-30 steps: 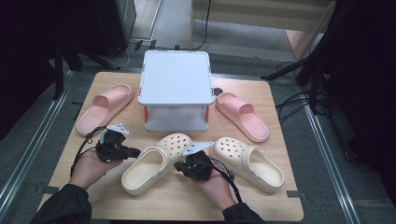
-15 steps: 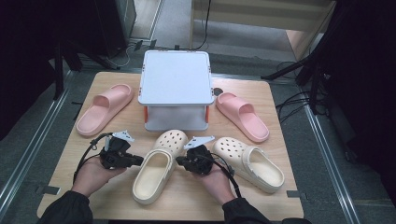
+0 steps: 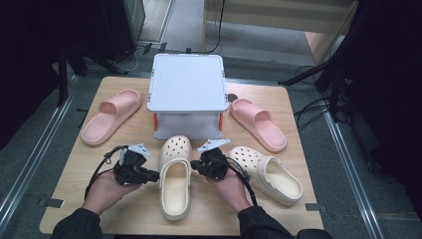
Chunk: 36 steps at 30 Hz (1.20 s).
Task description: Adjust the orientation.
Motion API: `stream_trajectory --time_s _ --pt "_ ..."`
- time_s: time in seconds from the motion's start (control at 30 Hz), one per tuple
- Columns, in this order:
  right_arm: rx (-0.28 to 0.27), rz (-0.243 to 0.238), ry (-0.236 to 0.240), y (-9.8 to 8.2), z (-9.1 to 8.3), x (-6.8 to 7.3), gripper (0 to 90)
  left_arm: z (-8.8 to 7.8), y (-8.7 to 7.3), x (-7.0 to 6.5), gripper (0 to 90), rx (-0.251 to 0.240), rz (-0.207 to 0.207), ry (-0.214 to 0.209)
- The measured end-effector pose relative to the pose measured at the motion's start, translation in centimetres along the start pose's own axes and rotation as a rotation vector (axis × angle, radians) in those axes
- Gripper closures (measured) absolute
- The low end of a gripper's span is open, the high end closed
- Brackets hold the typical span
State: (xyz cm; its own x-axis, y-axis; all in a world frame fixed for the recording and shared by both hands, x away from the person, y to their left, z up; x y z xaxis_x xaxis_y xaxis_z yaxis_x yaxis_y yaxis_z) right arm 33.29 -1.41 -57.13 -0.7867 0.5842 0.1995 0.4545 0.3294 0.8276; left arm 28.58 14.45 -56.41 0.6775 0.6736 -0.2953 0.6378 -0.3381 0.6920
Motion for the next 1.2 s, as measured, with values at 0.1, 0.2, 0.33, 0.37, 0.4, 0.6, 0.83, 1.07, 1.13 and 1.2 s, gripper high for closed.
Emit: stream_trajectory --time_s 0.1,0.2,0.33,0.37,0.4,0.6,0.83,1.07,1.13,1.2 --pt "-0.005 -0.008 0.005 0.1 -0.1 -0.1 85.0 -0.4 0.3 0.2 77.3 -0.024 -0.013 0.004" --pt "-0.025 -0.022 0.008 0.6 -0.7 -0.2 81.5 -1.2 0.8 0.5 70.7 -0.056 -0.034 0.005" --pt "-0.042 -0.035 0.039 1.1 -1.9 -0.1 76.5 -1.7 1.1 0.5 59.0 -0.067 -0.019 0.002" --pt "-0.044 -0.034 0.043 1.1 -2.2 -0.1 75.7 -1.8 1.2 0.4 57.7 -0.069 -0.007 -0.004" --pt "-0.044 -0.035 0.049 1.1 -2.5 0.0 74.7 -1.9 1.2 0.4 55.6 -0.069 -0.003 -0.006" --pt "-0.039 -0.023 0.096 0.8 -4.7 0.5 69.6 -2.2 1.8 0.3 46.5 -0.082 0.005 -0.016" --pt "-0.023 0.009 0.096 0.5 -7.0 0.1 65.5 -2.0 2.4 0.9 43.3 -0.085 -0.009 -0.011" --pt "-0.042 0.024 0.076 0.3 -9.2 -0.6 69.1 -2.0 2.8 1.5 43.2 -0.082 0.003 -0.016" --pt "-0.04 0.025 0.072 0.2 -9.6 -0.6 69.1 -2.0 2.9 1.7 43.0 -0.084 0.004 -0.017" --pt "-0.039 0.021 0.068 0.2 -9.8 -0.6 69.1 -2.0 3.0 1.7 42.9 -0.082 0.005 -0.02"
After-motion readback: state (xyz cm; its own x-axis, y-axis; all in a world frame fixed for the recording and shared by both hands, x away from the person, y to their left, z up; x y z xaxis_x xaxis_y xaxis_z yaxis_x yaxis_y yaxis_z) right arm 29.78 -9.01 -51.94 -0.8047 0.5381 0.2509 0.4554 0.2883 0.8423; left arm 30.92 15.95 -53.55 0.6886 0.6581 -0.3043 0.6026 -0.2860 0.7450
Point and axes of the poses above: each handheld gripper's, and its own axes: z roughly forward along the jaws, y roughly out of its top, x roughly to its left, the point moved 9 cm from there along z, roughly forward along the jaws, and after that the axes turned 14 degrees about -x, right-handed, at the moved point
